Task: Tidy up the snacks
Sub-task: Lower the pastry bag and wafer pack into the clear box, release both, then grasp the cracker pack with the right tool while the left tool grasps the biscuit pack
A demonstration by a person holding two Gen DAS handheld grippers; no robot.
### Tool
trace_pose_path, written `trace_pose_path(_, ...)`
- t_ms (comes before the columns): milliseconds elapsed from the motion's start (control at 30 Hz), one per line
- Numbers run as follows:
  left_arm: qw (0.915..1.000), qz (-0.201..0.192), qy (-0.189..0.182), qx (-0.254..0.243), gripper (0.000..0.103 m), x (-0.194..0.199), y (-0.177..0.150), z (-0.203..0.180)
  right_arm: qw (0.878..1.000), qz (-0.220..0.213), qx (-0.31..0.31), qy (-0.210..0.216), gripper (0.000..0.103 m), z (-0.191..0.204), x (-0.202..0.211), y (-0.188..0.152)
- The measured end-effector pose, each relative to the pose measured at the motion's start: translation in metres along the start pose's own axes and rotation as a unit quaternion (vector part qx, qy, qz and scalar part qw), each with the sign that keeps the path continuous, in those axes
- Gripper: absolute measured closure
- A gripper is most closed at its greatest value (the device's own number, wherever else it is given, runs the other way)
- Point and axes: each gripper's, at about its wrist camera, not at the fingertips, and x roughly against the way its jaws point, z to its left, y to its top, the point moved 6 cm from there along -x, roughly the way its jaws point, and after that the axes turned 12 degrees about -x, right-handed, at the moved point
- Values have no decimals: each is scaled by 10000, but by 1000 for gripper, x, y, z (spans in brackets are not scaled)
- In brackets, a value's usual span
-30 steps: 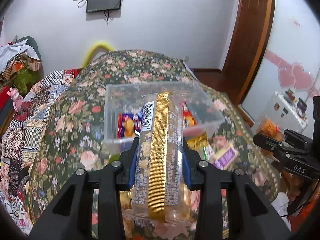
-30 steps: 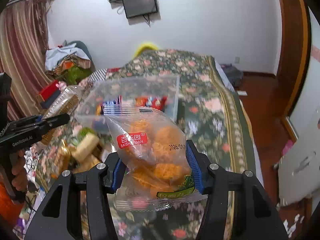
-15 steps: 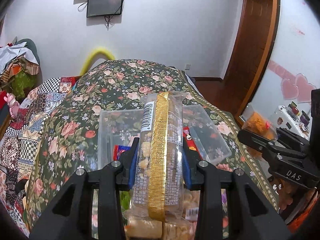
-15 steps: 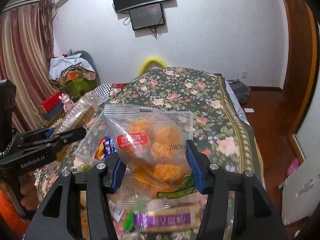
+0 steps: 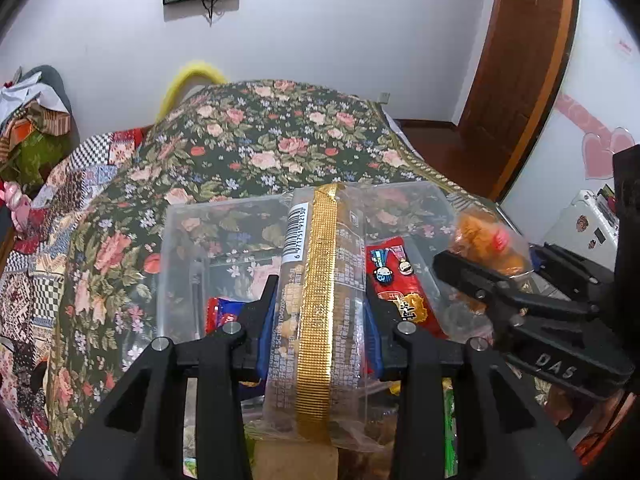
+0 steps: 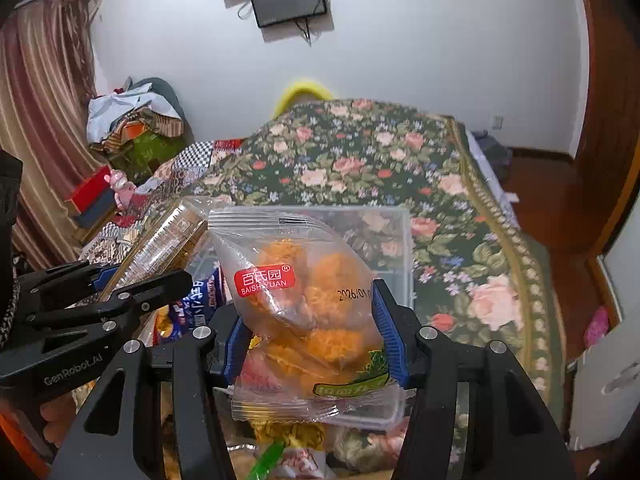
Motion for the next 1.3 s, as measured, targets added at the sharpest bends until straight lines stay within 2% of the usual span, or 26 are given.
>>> trace_pose_path(300,9995,290,87,17,66,-19,-5,4,9993,170,306,-151,48,4,-10,-1)
trace_pose_path(500,9997,76,171,-125,65,3,-1,3,9990,281,321,-164,44,7,-11,-4)
trace_pose_path(567,9997,34,175,-149,65,14,-1,5,9990,254,336,-124,41,9,-5,-4)
trace_pose_path(633,9997,6,174,-142,65,23,-3,8,9992,177,344,-116,31,11,3,-3)
trace_pose_path(733,9998,-55,159,-143,64,42,-8,12,9993,29,361,-75,30,15,20,-3)
trace_pose_path(833,9998,-78,152,-69,60,62,-20,19,9992,-65,398,-47,30,19,38,-7)
trace_pose_path(967,9998,8,203,-29,58,78,-41,26,9989,-119,449,-21,30,25,57,-20)
trace_pose_path(1033,9997,64,235,14,45,85,-54,31,9989,-103,452,0,30,27,63,-26)
trace_pose_path(1300,9985,398,303,227,44,100,-117,41,9995,83,290,46,30,33,77,-64)
